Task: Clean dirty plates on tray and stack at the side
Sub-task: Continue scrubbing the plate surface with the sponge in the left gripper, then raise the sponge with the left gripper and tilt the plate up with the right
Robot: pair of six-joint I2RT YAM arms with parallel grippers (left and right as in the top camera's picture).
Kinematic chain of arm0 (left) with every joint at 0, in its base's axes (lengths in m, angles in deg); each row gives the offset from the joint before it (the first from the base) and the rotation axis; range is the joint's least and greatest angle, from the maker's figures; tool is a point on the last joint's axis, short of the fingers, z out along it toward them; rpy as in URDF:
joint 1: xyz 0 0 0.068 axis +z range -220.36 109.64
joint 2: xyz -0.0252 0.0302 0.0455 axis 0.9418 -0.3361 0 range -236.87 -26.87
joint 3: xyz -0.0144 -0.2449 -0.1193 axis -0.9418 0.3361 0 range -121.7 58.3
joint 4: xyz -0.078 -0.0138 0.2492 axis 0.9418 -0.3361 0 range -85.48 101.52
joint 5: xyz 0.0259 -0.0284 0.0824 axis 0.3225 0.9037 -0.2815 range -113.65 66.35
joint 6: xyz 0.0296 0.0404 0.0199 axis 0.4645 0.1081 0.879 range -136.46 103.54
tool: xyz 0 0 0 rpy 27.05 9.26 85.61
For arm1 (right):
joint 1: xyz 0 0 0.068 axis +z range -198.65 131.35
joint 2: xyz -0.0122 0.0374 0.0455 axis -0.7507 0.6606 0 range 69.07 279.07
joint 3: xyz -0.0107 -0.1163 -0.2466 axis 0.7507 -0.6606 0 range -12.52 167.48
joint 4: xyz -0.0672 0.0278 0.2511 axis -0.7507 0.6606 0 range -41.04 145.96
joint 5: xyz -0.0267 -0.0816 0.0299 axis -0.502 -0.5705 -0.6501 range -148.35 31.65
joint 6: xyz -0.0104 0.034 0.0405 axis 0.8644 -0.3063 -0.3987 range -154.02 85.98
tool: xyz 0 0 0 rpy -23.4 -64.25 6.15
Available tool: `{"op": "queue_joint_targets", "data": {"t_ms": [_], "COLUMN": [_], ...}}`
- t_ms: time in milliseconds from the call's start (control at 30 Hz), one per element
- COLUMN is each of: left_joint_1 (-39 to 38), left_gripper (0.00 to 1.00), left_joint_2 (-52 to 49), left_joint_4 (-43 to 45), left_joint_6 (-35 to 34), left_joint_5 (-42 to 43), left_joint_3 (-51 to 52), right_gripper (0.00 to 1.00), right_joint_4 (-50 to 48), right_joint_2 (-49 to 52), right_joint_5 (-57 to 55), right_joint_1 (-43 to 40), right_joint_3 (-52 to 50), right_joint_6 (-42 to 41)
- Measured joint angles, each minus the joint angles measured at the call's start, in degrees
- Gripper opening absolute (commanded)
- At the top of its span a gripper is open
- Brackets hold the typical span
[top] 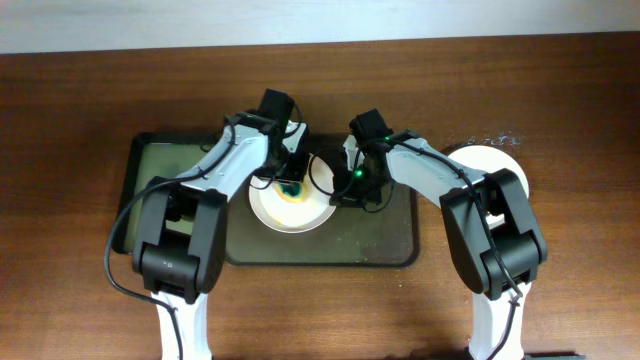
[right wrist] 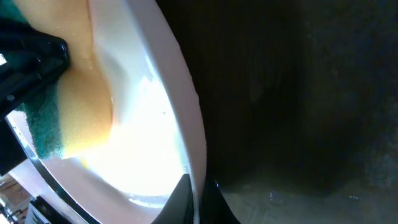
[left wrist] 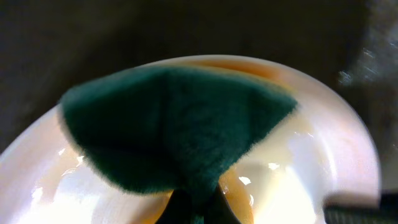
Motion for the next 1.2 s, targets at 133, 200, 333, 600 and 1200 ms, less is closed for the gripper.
{"op": "queue_joint_targets", "data": {"t_ms": [133,200,333,600,1200], "left_joint_1": [-1.7,-1.6,-1.2,2.4,-0.1], "left_gripper": [0.00,0.00,0.00,0.00,0.00], "left_joint_2": [0.3,0.3,0.3,-0.1,-1.8], "left_joint_4": [-5.7,-9.6,-16.2,-23.0,-14.6], "left_joint_6": [-10.5,-13.4,-14.5,11.4,-19.8], "left_joint_5": [-12.5,-17.5,-19.9,4.7,-8.0], "left_joint_3": [-1.0,-1.1,-1.2,-0.9,-9.8], "right_gripper": [0.04,0.04,0.04,0.04,0.04], "right_joint_4": [-0.8,-0.8,-0.3,1.0,0.1], "right_joint_2": [0.0,0.0,0.0,0.0,0.0], "right_joint_5": [0.1,0.2,0.6,0.7,0.0], "right_joint_1": [0.1,0.4,1.2,0.9,0.3], "right_joint_3": [0.0,0.0,0.0,-0.1,-0.1], "right_joint_6": [-0.2,-0.1,0.7,2.4,0.5]}}
